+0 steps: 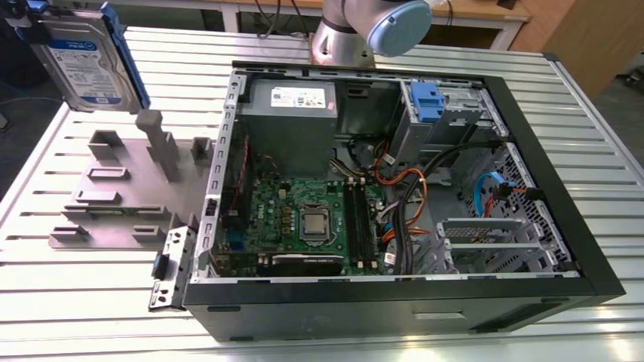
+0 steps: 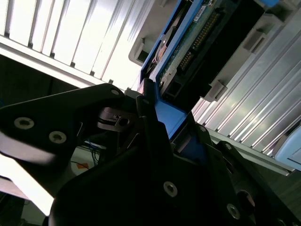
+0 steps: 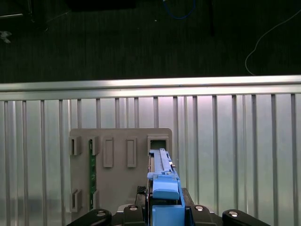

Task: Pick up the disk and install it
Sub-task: 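Pick up the disk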

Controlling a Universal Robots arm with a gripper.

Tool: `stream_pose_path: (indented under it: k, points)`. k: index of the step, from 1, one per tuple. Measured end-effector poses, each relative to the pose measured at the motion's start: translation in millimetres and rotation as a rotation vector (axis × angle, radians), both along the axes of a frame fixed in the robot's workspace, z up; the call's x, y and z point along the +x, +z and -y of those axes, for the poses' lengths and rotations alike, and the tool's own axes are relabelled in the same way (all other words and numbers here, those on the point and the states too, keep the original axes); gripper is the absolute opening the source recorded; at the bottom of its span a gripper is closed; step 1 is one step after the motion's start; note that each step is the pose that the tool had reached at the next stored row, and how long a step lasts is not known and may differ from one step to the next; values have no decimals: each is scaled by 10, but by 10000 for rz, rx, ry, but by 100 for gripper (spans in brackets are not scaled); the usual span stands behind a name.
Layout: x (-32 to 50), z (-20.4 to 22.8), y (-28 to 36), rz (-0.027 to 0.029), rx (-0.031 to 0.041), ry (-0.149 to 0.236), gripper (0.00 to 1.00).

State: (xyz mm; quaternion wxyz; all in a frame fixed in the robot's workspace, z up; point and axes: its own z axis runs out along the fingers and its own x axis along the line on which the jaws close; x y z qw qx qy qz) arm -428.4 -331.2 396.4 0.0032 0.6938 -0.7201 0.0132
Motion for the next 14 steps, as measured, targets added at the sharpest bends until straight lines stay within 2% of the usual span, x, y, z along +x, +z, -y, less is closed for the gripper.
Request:
stream_pose_path:
  k: [14]
  points:
    - [0,0,48,0,0,0,36]
